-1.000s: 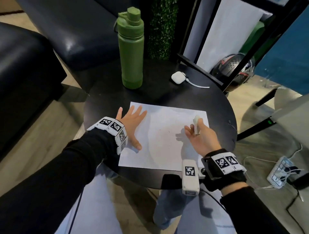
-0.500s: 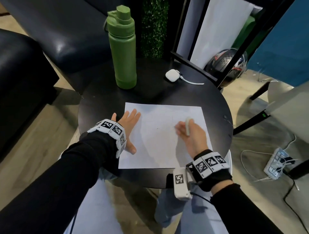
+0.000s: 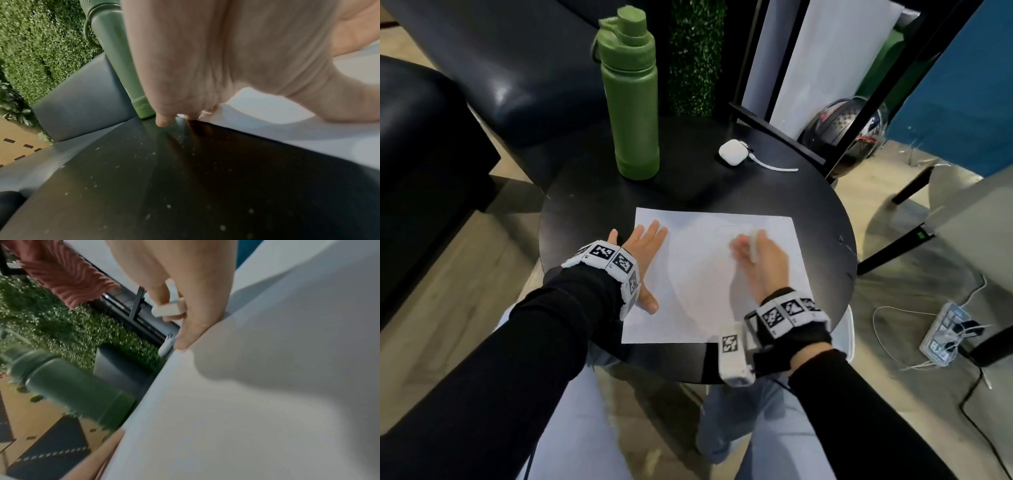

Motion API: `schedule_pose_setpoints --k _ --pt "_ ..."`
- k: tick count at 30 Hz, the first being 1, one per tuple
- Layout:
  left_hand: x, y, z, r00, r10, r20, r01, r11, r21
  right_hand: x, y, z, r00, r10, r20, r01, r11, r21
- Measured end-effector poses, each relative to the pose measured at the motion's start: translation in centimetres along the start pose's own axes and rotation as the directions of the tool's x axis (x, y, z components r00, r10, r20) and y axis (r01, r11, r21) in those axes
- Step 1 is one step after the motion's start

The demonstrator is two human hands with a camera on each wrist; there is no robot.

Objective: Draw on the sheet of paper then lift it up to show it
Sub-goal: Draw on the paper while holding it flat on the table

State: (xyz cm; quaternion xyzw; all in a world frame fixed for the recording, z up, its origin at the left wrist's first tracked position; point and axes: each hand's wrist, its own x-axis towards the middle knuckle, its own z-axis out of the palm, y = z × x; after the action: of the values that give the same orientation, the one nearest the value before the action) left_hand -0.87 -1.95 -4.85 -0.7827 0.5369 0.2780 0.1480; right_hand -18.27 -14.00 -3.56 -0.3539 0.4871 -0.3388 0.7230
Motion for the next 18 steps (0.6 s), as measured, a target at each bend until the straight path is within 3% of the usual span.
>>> schedule_pose_setpoints --k 1,3,5,7,9,11,15,18 --pt "0.1 0.0 0.0 1.000 -0.001 0.003 0.001 1.000 0.001 0.4 -0.9 -0.6 0.996 -0.065 -0.060 0.063 0.998 -0.031" --pt "0.1 -0.1 0.0 1.000 -0.003 0.005 0.003 1.000 0.000 -0.5 -1.4 -0.5 0.995 -0.096 -0.019 0.095 0.995 -0.040" --pt "0.0 0.0 -0.1 1.000 -0.011 0.004 0.011 1.000 -0.006 -2.3 0.6 0.6 0.987 0.021 0.157 -0.019 1.000 -0.018" --pt "0.0 0.2 -0.1 1.000 -0.017 -0.002 0.017 1.000 0.006 -5.0 3.6 2.0 0.926 0.209 0.314 -0.158 0.971 -0.181" --pt "0.0 0.3 -0.1 1.000 -0.022 -0.010 0.022 0.999 0.029 -6.2 5.3 2.5 0.878 0.325 0.351 -0.270 0.943 -0.196" --pt "0.1 0.2 0.0 1.000 -0.014 -0.007 0.015 1.000 0.018 -5.1 4.9 1.4 0.895 0.314 0.318 -0.283 0.949 -0.140" --pt "0.0 0.1 -0.1 1.000 -0.015 0.005 0.015 1.000 0.020 -1.0 0.7 -2.3 0.992 0.084 0.094 -0.087 0.996 0.021" --pt "0.0 0.2 -0.3 1.000 -0.017 0.011 0.016 0.999 0.030 -0.3 -1.8 -3.9 0.999 -0.021 -0.034 0.022 1.000 0.022"
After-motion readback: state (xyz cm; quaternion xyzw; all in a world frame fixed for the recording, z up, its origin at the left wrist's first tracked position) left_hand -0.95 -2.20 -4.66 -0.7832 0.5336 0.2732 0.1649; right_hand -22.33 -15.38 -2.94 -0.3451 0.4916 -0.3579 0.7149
